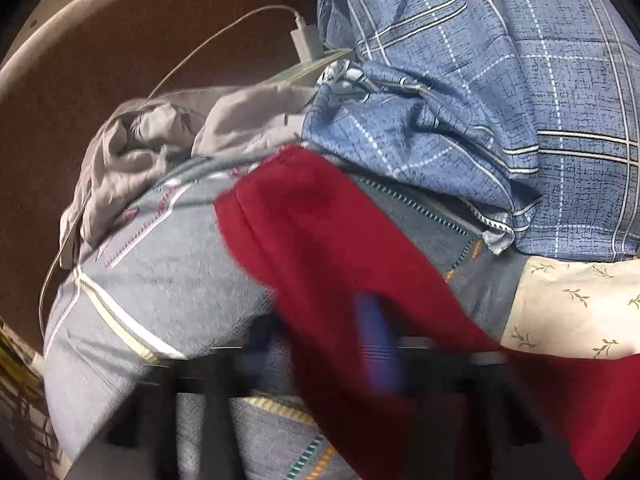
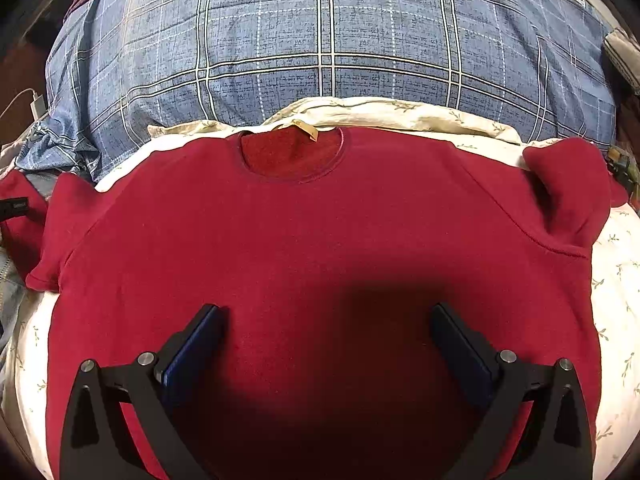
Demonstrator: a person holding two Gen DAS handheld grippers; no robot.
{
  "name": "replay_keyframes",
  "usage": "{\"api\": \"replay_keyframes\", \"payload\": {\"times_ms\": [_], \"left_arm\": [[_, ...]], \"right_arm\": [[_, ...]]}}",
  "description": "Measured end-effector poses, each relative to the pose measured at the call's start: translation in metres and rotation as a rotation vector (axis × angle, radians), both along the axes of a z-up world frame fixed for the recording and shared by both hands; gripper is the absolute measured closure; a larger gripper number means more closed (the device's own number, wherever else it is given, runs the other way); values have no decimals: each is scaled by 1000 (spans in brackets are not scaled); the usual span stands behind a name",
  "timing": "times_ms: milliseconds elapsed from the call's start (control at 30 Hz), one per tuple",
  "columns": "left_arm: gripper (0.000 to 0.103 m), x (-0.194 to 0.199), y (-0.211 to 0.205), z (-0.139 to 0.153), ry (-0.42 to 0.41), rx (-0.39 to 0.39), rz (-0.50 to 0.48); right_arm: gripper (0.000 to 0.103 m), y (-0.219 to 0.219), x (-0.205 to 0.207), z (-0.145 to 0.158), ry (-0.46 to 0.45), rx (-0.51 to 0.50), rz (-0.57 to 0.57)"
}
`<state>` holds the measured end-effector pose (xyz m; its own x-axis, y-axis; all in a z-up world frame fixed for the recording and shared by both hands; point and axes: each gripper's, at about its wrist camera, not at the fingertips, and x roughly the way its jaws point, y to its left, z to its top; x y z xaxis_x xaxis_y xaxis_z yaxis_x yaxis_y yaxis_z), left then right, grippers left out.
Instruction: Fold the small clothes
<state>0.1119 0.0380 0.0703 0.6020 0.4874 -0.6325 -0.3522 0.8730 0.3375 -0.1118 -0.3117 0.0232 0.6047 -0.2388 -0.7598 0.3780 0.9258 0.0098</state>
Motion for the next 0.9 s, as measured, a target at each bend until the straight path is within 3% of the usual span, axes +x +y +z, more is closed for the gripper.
{"api": "replay_keyframes", "payload": {"times_ms": [100, 267, 400, 500, 667, 767, 833, 900], "left_arm": [[96, -11, 3, 7, -6, -154, -55], [97, -57, -26, 54, -89, -289, -245], [97, -110, -97, 101, -140, -355, -497], [96, -148, -153, 117, -143, -412, -658], [96, -169, -231, 86, -35, -527, -810], [92, -167, -269, 40, 123, -607, -873], [72, -168, -280, 17, 206, -599, -876], [66, -175, -276, 18, 203, -564, -890]], "right_arm": [[0, 0, 0, 0, 0, 0, 0], [0, 1, 0, -1, 6, -4, 0], [1, -3, 0, 5, 29, 31, 34], [7, -21, -13, 27, 19, 73, 60], [6, -85, -54, 56, -52, 159, -57], [6, -119, -79, 58, -86, 199, -126], [6, -129, -86, 61, -76, 177, -138], [6, -134, -89, 65, -91, 166, -131]]}}
